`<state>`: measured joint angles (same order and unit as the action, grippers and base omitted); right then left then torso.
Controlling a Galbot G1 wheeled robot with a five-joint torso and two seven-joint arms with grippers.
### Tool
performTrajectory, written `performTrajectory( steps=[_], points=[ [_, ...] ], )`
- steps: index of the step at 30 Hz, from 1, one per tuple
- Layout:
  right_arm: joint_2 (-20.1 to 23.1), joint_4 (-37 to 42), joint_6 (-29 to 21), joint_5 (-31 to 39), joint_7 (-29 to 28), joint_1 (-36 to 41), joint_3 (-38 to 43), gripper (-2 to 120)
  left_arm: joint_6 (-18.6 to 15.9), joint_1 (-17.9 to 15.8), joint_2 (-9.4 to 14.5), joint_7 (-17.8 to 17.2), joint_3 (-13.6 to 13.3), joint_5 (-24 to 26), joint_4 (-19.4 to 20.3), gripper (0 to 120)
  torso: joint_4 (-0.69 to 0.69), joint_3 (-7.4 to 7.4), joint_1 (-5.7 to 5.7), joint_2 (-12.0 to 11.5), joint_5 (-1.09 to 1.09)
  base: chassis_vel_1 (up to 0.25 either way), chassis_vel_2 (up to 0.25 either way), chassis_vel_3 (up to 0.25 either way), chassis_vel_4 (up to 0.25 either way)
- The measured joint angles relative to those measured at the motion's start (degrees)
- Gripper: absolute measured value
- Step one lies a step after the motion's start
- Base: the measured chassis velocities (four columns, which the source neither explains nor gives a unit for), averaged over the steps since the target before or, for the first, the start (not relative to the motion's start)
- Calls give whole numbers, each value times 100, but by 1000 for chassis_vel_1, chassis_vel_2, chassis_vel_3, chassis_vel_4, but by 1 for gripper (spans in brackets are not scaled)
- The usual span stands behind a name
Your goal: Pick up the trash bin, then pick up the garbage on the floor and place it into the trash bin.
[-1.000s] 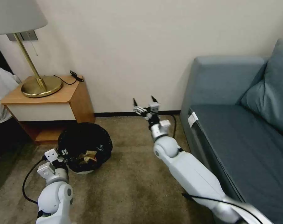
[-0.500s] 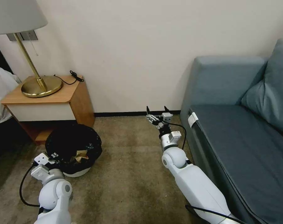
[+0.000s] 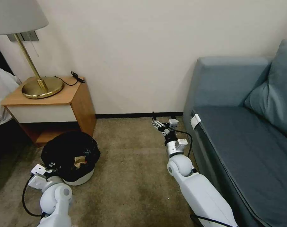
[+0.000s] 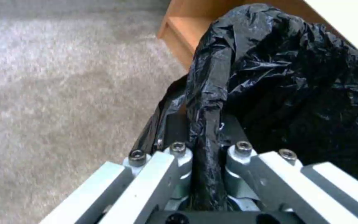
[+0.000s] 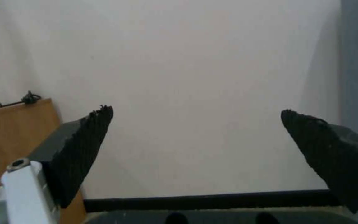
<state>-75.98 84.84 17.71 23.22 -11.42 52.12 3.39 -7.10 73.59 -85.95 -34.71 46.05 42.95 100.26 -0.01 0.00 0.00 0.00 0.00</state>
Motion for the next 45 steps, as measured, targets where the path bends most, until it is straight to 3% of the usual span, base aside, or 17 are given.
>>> performTrajectory(
  steps=[4, 10, 13, 16, 17, 19, 20, 21, 23, 25, 26, 27, 28, 31, 37, 39, 45],
  points=[
    [4, 23, 16, -27, 20, 95, 78, 100, 0, 16, 11, -55, -7, 37, 20, 8, 0, 0, 0, 0, 1, 0, 0, 0, 0],
    [-11, 88, 37, -142, -20, 254, 304, 100, -27, 64, 20, -281, 12, 15, 186, 36, 1, 0, 0, 0, 1, 0, 0, 0, 0],
    [-7, 113, 52, -165, -7, 279, 338, 100, -30, 81, 17, -302, 14, 6, 231, 41, 0, 0, 0, 0, 1, 0, 0, 0, 0],
    [15, 237, 82, -201, 41, 367, 486, 100, -71, 149, 8, -265, 16, -192, 460, 57, 0, 0, 0, 0, 0, 0, 0, 0, 0],
    [15, 237, 82, -201, 41, 367, 486, 100, -71, 149, 8, -265, 16, -192, 460, 57, 0, 0, 0, 0, 0, 0, 0, 0, 0],
    [4, 277, 118, -259, 38, 394, 572, 100, -153, 191, 9, -26, 33, -392, 587, 65, 0, 0, 0, 0, 0, 0, 0, 0, 0],
    [-14, 292, 168, -323, 10, 413, 631, 100, -250, 228, 18, 265, 65, -589, 693, 71, 1, 0, 0, 0, 0, 0, 0, 0, 0],
    [-14, 292, 168, -323, 10, 413, 631, 100, -250, 228, 18, 265, 65, -589, 693, 71, 1, 0, 0, 0, 0, 0, 0, 0, 0],
    [-39, 391, 253, -470, -57, 512, 785, 100, -424, 303, 76, 1190, 131, -1141, 942, 82, 1, 0, 0, 0, 0, 0, 0, 0, 0],
    [-39, 420, 259, -485, -53, 546, 816, 100, -448, 314, 95, 1396, 143, -1249, 990, 84, 1, 0, 0, 0, 0, 0, 0, 0, 0],
    [-38, 490, 314, -531, 7, 642, 910, 100, -487, 334, 182, 1940, 142, -1502, 1093, 91, 1, 0, 0, 0, 1, 0, 0, 0, 0],
    [-37, 517, 364, -567, 51, 693, 966, 100, -489, 332, 238, 2176, 124, -1619, 1130, 95, 1, 0, 0, 0, 1, 0, 0, 0, 0],
    [-37, 517, 364, -567, 51, 693, 966, 100, -489, 332, 238, 2176, 124, -1619, 1130, 95, 1, 0, 0, 0, 1, 0, 0, 0, 0],
    [-46, 732, 497, -772, 183, 975, 1219, 100, -378, 193, 476, 3110, -76, -2077, 1206, 97, 0, 1, 0, 0, 1, 0, 0, 0, 0],
    [-44, 970, 438, -767, 142, 1188, 1312, 100, -194, 141, 684, 3589, -332, -2240, 1142, 97, -2, 0, 0, 0, 0, 0, 0, 0, 0],
    [-25, 1028, 402, -847, 136, 1285, 1367, 100, -49, 154, 828, 3905, -437, -2346, 1057, 98, 0, 0, 0, 0, -1, 0, 0, 0, 0],
    [-14, 990, 426, -1017, 183, 1336, 1431, 100, 286, 172, 960, 4215, -486, -2463, 819, 98, 0, 0, 0, 0, 0, 0, 0, 0, 0]
  ],
)
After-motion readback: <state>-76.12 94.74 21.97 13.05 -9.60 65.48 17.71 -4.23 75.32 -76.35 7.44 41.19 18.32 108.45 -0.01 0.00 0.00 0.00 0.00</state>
